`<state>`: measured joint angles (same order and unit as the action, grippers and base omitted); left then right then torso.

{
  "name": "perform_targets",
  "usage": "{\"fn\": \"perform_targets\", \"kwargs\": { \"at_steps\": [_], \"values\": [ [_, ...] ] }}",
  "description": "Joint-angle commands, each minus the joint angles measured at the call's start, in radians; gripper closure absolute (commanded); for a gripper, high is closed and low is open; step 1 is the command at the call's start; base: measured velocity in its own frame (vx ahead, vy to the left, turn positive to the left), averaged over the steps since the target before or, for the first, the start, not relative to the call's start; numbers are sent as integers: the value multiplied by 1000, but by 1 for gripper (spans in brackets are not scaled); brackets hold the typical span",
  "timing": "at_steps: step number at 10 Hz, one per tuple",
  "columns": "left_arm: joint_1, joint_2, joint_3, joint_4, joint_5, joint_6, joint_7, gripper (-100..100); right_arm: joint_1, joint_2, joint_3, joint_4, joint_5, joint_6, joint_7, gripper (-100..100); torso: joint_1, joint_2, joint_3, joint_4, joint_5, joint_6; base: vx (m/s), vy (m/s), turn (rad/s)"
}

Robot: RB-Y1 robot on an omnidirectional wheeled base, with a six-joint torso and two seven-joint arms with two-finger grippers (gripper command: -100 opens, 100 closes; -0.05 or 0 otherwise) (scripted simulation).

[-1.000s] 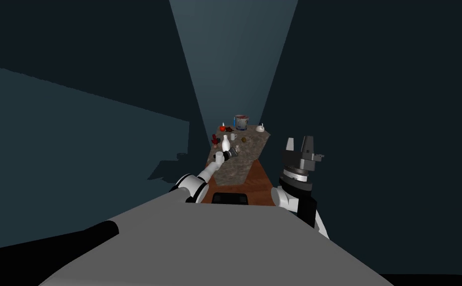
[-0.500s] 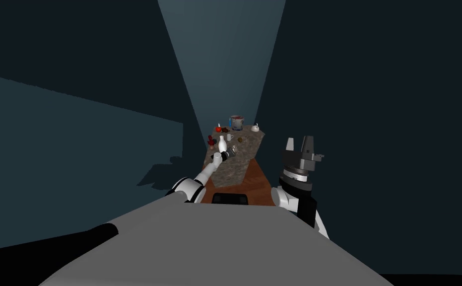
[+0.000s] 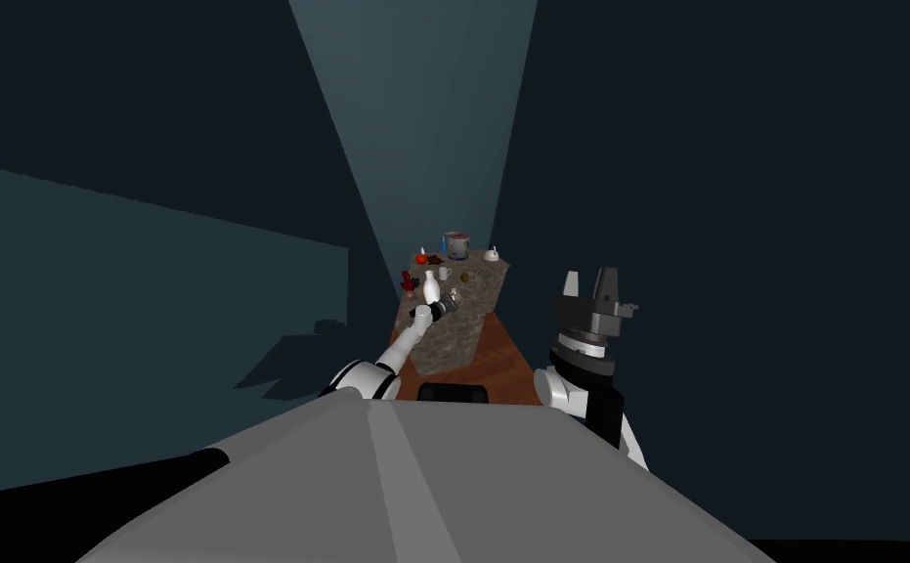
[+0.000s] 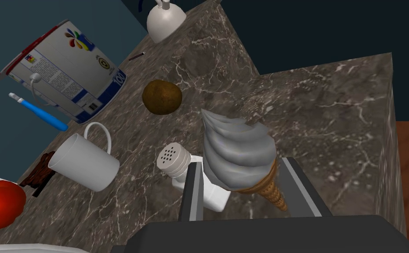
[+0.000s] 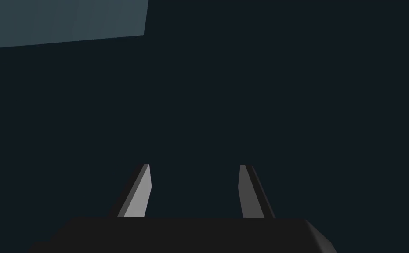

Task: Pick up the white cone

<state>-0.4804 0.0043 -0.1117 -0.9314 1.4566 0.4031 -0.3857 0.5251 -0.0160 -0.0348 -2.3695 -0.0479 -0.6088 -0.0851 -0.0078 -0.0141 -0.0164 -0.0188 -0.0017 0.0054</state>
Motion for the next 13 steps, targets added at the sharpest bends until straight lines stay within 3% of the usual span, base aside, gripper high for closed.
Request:
{"fn": "perform_targets", "kwargs": {
  "at_steps": [1, 2, 3, 4, 5, 6, 7, 9, 11, 13],
  "values": [
    [45, 5, 2, -50, -22, 5, 50, 100, 0, 0, 0, 0, 0, 0, 0, 0, 0, 0, 0, 0, 0, 0, -1, -10, 21],
    [45, 5, 2, -52, -22, 5, 75, 100, 0, 0, 0, 0, 0, 0, 0, 0, 1, 0, -1, -1, 0, -1, -8, -4, 10],
    [90, 33, 19, -100, -74, -19, 110, 100, 0, 0, 0, 0, 0, 0, 0, 0, 2, 0, -1, -2, 1, -1, 17, 4, -347],
    [123, 33, 19, -132, -93, -19, 129, 100, 0, 0, 0, 0, 0, 0, 0, 0, 3, -3, -4, -4, 1, 0, 18, 21, -372],
    [156, 33, 19, -174, -118, -19, 174, 100, 0, 0, 0, 0, 0, 0, 0, 0, 4, -5, -5, -6, 1, 1, 7, 20, -127],
    [156, 33, 19, -174, -118, -19, 195, 100, 0, 0, 0, 0, 0, 0, 0, 0, 3, -6, -6, -7, 1, 0, 3, 6, 19],
    [196, 62, 36, -218, -163, -44, 227, 100, 0, 0, 0, 0, 0, 0, 0, 0, 3, -7, -7, -8, 1, -1, 20, -3, -326],
    [258, 62, 36, -266, -163, -44, 222, 100, 0, 0, 0, 0, 0, 0, 0, 0, 5, -12, -13, -14, 2, 1, 15, 18, -244],
    [266, 62, 36, -296, -207, -44, 256, 100, 0, 0, 0, 0, 0, 0, 0, 0, 3, -12, -15, -17, 2, -1, -1, -1, 19],
    [266, 62, 36, -296, -214, -44, 312, 100, 0, 0, 0, 0, 0, 0, 0, 0, 3, -13, -15, -17, 2, 0, 0, 0, 0]
  ]
}}
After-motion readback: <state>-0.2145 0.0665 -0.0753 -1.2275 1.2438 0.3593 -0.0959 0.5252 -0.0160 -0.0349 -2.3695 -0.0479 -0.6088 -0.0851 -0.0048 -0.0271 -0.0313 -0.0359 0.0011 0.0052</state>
